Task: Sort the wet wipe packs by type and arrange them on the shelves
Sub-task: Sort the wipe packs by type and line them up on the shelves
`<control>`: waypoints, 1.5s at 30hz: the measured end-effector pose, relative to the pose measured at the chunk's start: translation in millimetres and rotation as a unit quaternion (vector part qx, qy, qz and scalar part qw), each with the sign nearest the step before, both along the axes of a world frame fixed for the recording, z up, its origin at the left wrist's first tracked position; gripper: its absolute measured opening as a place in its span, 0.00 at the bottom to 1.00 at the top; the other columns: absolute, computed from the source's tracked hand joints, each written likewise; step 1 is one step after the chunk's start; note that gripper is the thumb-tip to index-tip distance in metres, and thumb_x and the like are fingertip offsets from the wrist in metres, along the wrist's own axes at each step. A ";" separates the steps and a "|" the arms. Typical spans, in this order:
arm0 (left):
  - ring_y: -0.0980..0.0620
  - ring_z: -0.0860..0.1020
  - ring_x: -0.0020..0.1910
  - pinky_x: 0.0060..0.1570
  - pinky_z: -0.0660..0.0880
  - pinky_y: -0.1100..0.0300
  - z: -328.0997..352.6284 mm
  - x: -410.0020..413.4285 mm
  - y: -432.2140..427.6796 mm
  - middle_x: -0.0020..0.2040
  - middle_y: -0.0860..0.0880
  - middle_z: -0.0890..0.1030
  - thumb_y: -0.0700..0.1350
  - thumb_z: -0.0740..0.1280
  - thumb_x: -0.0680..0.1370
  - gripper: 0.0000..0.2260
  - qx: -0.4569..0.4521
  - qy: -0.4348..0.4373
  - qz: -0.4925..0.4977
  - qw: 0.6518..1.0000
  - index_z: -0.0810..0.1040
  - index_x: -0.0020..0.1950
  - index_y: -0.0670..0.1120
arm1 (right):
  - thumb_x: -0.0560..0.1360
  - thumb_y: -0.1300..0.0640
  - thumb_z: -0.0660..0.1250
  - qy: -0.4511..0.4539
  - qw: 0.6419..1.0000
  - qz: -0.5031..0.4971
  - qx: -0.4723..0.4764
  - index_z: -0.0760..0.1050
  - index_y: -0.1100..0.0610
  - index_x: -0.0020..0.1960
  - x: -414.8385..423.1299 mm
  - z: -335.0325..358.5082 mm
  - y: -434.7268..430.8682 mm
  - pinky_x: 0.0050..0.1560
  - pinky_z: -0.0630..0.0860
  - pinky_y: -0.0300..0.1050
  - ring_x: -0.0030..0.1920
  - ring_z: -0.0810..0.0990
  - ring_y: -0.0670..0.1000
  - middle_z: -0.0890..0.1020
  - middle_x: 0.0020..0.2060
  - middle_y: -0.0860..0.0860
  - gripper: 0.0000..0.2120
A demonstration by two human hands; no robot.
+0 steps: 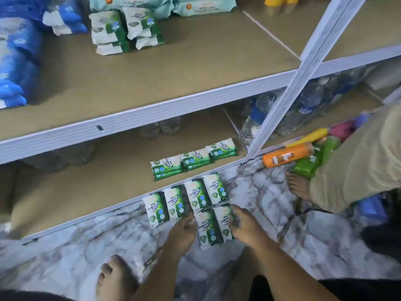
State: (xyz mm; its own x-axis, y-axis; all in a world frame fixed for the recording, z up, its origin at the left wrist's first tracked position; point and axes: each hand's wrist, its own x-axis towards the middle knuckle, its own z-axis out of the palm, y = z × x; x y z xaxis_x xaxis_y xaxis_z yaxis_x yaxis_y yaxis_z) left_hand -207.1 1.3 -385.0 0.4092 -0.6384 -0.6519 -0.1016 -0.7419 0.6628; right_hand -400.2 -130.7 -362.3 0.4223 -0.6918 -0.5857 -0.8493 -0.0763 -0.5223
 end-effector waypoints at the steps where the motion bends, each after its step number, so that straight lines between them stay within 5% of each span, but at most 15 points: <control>1: 0.40 0.82 0.55 0.55 0.80 0.45 -9.1 -7.1 -1.2 0.57 0.46 0.83 0.49 0.68 0.79 0.16 0.010 0.014 0.018 1.000 0.76 0.67 0.55 | 0.74 0.47 0.69 -0.004 1.000 -0.018 0.008 0.68 0.39 0.73 3.6 -9.2 0.9 0.59 0.78 0.47 0.56 0.80 0.50 0.79 0.61 0.52 0.28; 5: 0.51 0.78 0.38 0.42 0.79 0.52 -38.8 -30.2 -14.6 0.38 0.51 0.79 0.51 0.71 0.77 0.07 0.007 -0.004 0.066 0.998 0.74 0.44 0.55 | 0.78 0.56 0.67 0.016 0.996 -0.088 -0.025 0.66 0.52 0.76 24.0 -36.2 -2.3 0.60 0.76 0.49 0.58 0.78 0.60 0.73 0.61 0.58 0.28; 8: 0.58 0.81 0.39 0.40 0.79 0.58 -56.3 -39.7 -25.0 0.44 0.53 0.84 0.54 0.72 0.74 0.14 0.008 0.006 0.108 0.994 0.79 0.56 0.51 | 0.77 0.56 0.66 0.037 0.989 -0.141 -0.003 0.68 0.49 0.71 27.4 -56.7 -4.5 0.54 0.81 0.57 0.52 0.80 0.61 0.73 0.56 0.57 0.23; 12: 0.55 0.84 0.44 0.49 0.82 0.52 -64.8 -47.7 -37.6 0.47 0.54 0.85 0.52 0.76 0.70 0.18 0.015 0.003 0.157 0.987 0.80 0.57 0.49 | 0.77 0.59 0.69 0.036 0.981 -0.186 0.046 0.77 0.54 0.60 23.1 -72.2 -9.1 0.43 0.75 0.36 0.42 0.79 0.48 0.81 0.48 0.51 0.11; 18: 0.55 0.84 0.47 0.49 0.82 0.52 -60.8 -51.0 -37.3 0.50 0.52 0.85 0.45 0.77 0.71 0.19 -0.001 0.017 0.177 0.984 0.79 0.61 0.48 | 0.72 0.58 0.75 -0.006 0.976 -0.211 0.061 0.78 0.54 0.58 21.3 -72.9 -10.5 0.52 0.77 0.44 0.50 0.82 0.51 0.82 0.49 0.49 0.16; 22: 0.67 0.81 0.42 0.41 0.78 0.67 -49.5 -48.6 -30.3 0.48 0.56 0.83 0.38 0.76 0.72 0.16 -0.043 0.000 0.169 0.985 0.78 0.57 0.51 | 0.74 0.57 0.75 -0.036 0.973 -0.217 0.073 0.72 0.50 0.57 19.2 -61.4 -2.6 0.45 0.74 0.41 0.48 0.81 0.49 0.81 0.46 0.46 0.16; 25: 0.64 0.81 0.40 0.40 0.83 0.56 -33.1 -42.3 -20.3 0.54 0.51 0.82 0.46 0.78 0.72 0.21 -0.047 0.023 0.167 0.985 0.76 0.63 0.52 | 0.74 0.58 0.75 -0.064 0.971 -0.223 0.061 0.72 0.47 0.54 18.1 -46.2 2.2 0.44 0.79 0.42 0.44 0.82 0.47 0.82 0.46 0.48 0.16; 30: 0.58 0.80 0.43 0.28 0.73 0.70 18.4 -26.9 -7.6 0.51 0.54 0.80 0.47 0.77 0.74 0.26 -0.083 0.039 0.153 0.984 0.72 0.69 0.48 | 0.73 0.61 0.77 -0.130 0.961 -0.239 0.050 0.73 0.52 0.61 18.7 3.8 6.5 0.48 0.82 0.47 0.45 0.84 0.47 0.84 0.49 0.50 0.21; 33: 0.53 0.82 0.44 0.31 0.77 0.63 52.1 -16.7 -0.2 0.51 0.53 0.80 0.47 0.78 0.73 0.33 -0.119 0.036 0.160 0.979 0.66 0.74 0.52 | 0.72 0.61 0.77 -0.171 0.955 -0.241 0.018 0.70 0.53 0.66 22.2 41.4 10.3 0.45 0.80 0.40 0.46 0.83 0.45 0.83 0.51 0.50 0.27; 37: 0.47 0.83 0.41 0.32 0.77 0.60 104.0 -2.4 7.5 0.52 0.52 0.79 0.52 0.80 0.69 0.32 -0.181 0.015 0.174 0.968 0.69 0.68 0.61 | 0.72 0.59 0.78 -0.233 0.945 -0.230 -0.016 0.69 0.48 0.66 38.9 107.0 12.9 0.50 0.77 0.39 0.48 0.79 0.42 0.79 0.53 0.46 0.28; 42: 0.53 0.83 0.42 0.32 0.75 0.63 188.6 19.3 13.2 0.52 0.49 0.84 0.48 0.80 0.70 0.29 -0.262 -0.004 0.145 0.954 0.70 0.67 0.59 | 0.69 0.52 0.81 -0.305 0.931 -0.198 -0.036 0.70 0.46 0.68 60.2 197.9 10.5 0.58 0.80 0.52 0.55 0.81 0.48 0.80 0.59 0.48 0.32; 45: 0.59 0.81 0.36 0.30 0.74 0.63 249.4 28.6 19.1 0.50 0.50 0.83 0.47 0.78 0.73 0.26 -0.315 -0.022 0.115 0.942 0.70 0.65 0.59 | 0.60 0.38 0.80 -0.339 0.925 -0.161 -0.066 0.70 0.44 0.69 72.9 251.3 6.7 0.59 0.81 0.54 0.58 0.82 0.49 0.81 0.61 0.48 0.41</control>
State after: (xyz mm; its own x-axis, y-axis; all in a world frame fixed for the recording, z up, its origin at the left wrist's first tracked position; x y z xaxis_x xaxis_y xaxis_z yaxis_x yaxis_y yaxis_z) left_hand -178.6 20.4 -135.5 0.6023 -0.7836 -0.1525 -0.0232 -0.2082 0.9778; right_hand -327.3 -124.0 -111.0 0.4220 -0.8918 -0.1630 -0.3197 0.0218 -0.9473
